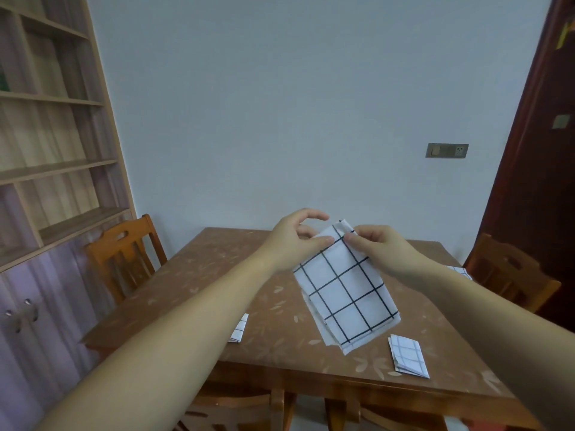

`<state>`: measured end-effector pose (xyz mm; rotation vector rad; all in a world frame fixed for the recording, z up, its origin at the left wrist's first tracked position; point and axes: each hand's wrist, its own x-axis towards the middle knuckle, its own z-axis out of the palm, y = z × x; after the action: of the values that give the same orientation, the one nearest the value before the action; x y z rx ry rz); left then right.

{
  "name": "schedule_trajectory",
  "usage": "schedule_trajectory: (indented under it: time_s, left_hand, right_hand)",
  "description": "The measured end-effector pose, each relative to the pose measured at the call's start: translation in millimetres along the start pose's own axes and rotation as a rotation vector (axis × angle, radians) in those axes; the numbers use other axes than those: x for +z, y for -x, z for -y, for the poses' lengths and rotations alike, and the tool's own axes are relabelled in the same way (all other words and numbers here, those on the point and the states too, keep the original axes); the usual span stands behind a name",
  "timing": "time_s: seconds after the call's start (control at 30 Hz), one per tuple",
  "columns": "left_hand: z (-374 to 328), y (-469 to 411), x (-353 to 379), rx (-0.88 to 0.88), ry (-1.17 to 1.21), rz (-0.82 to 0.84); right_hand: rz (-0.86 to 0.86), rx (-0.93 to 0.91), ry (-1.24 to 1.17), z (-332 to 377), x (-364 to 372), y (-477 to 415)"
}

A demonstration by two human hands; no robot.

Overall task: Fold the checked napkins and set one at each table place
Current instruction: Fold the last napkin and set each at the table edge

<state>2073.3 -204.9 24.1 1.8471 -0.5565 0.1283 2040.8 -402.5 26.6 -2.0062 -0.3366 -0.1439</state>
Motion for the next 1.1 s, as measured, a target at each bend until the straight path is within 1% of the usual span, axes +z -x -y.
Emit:
schedule_trajectory:
  time_s: [0.1,0.17,0.23,0.3,0.4,0.47,0.53,0.63,0.8,0.9,1.1]
  left_hand:
    - [2,2,-8,-0.038,0.022,-0.029]
    - [2,2,-9,-0.040,0.045,-0.072]
    - [3,1,-8,-0.051,0.058,-0.113]
    - [4,0,-5,-0.060,0.074,-0.139]
    - [8,-2,-1,-0.060,0.103,-0.162]
    - [10,-2,1,-0.064,0.138,-0.181]
    - [8,-1,2,-0.077,0.199,-0.182]
    - [4,2,4,-0.109,0.278,-0.173]
    - [4,3,4,-0.124,0.335,-0.146]
    - [3,4,4,-0.126,0.341,-0.136]
    - [6,1,3,-0.162,0.375,-0.150]
  right_hand:
    - [-0.017,0.021,-0.161,-4,-6,-1]
    - [-0.023,0.024,-0.155,-6,-7,-2]
    - [-0.063,-0.023,-0.110,-7,-7,-3]
    - [-0.126,-0.121,0.000,-3,-7,-2]
    - [-0.161,-0.257,0.259,0,-6,1]
    - [-0.184,-0.303,0.348,1,-6,1]
    - [-0.197,-0.292,0.369,2,-6,1]
    - [-0.168,-0.240,0.398,4,-9,0]
    - [-0.111,-0.169,0.339,2,-15,-1]
    - [-0.071,-0.143,0.364,3,-14,-2]
    - [-0.075,-0.120,0.344,7,-15,-3]
